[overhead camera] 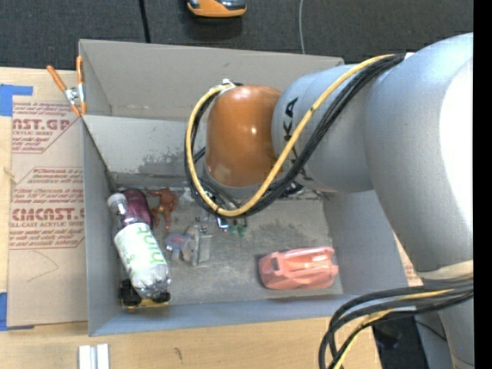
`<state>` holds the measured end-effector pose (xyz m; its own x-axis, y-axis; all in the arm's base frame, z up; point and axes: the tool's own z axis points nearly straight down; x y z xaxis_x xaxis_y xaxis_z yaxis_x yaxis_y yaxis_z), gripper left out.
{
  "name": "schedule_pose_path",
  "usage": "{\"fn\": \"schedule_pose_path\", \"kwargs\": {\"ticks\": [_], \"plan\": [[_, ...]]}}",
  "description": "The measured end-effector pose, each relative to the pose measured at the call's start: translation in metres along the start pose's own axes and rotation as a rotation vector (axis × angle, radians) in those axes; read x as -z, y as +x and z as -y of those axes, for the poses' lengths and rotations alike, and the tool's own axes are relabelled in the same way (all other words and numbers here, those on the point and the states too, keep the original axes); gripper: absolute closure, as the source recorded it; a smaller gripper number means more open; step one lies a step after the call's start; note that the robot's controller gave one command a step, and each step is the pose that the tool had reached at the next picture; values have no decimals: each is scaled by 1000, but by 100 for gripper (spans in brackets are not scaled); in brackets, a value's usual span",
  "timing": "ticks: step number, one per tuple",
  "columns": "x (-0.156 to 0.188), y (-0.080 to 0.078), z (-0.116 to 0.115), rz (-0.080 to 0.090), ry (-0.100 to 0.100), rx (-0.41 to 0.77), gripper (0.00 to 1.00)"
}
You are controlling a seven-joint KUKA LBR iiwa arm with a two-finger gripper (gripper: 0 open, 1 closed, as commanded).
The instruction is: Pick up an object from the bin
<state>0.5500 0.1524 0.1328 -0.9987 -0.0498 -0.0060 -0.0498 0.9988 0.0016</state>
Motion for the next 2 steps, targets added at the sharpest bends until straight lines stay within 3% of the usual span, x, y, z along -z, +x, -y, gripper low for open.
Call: {"fn": "schedule_pose_path", "kwargs": {"ticks": [1, 2], "plan": [[-51, 5, -3, -9, 1, 9, 0], [-32, 14, -19, -5, 1, 77, 0]]}}
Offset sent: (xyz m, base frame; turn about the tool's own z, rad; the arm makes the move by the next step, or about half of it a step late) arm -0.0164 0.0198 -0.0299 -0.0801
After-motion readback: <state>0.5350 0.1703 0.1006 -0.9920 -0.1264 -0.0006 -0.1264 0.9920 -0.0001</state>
